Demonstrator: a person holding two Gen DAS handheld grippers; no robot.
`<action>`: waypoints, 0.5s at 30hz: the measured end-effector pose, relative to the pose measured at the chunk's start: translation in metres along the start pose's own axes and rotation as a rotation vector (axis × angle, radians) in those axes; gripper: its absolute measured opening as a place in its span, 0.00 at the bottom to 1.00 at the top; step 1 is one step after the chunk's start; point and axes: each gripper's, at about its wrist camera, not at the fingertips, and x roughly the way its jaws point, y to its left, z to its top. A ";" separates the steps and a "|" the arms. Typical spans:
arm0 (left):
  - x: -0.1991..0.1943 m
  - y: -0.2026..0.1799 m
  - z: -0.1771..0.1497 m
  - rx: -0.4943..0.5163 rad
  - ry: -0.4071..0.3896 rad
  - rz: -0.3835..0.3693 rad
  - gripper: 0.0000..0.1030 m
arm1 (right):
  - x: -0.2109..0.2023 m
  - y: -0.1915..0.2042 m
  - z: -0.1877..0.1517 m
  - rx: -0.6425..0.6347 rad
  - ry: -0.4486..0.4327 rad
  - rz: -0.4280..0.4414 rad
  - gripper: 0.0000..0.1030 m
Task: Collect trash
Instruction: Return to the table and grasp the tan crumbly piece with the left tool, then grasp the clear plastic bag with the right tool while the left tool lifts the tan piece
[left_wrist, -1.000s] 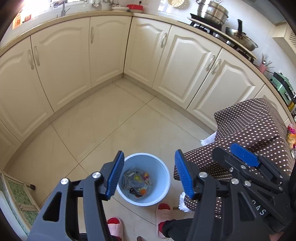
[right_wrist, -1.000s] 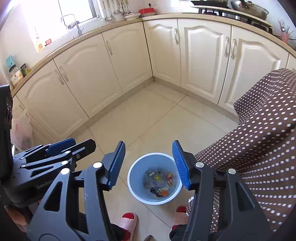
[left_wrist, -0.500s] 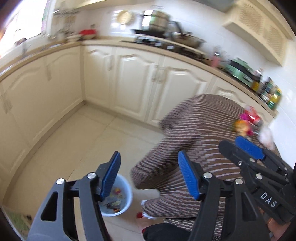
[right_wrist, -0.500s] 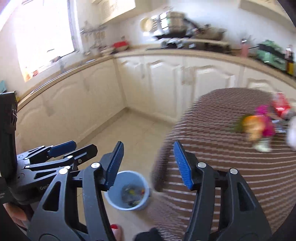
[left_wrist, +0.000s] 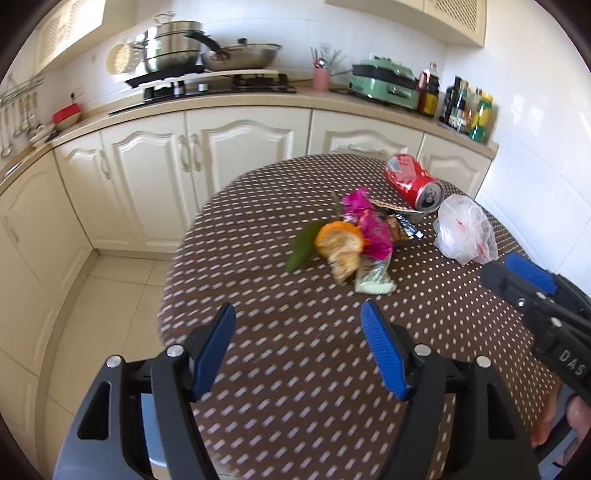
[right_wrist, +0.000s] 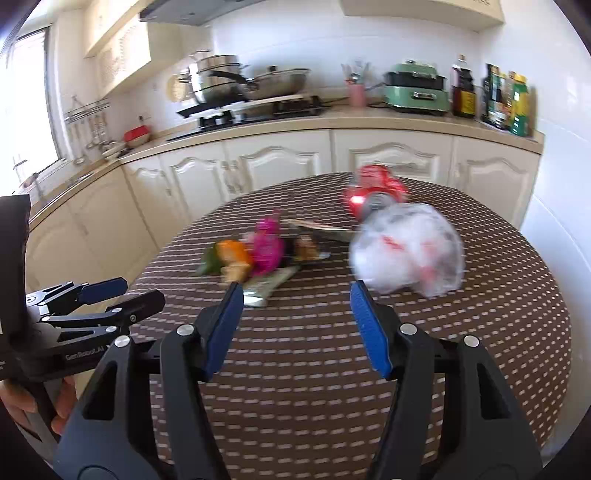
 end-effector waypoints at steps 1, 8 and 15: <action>0.009 -0.007 0.004 0.012 0.011 -0.003 0.67 | 0.001 -0.008 0.000 0.009 0.002 -0.007 0.59; 0.056 -0.034 0.025 0.039 0.068 -0.008 0.67 | 0.012 -0.054 0.002 0.056 0.013 -0.047 0.62; 0.087 -0.034 0.034 0.009 0.123 -0.047 0.22 | 0.028 -0.082 0.010 0.081 0.035 -0.130 0.73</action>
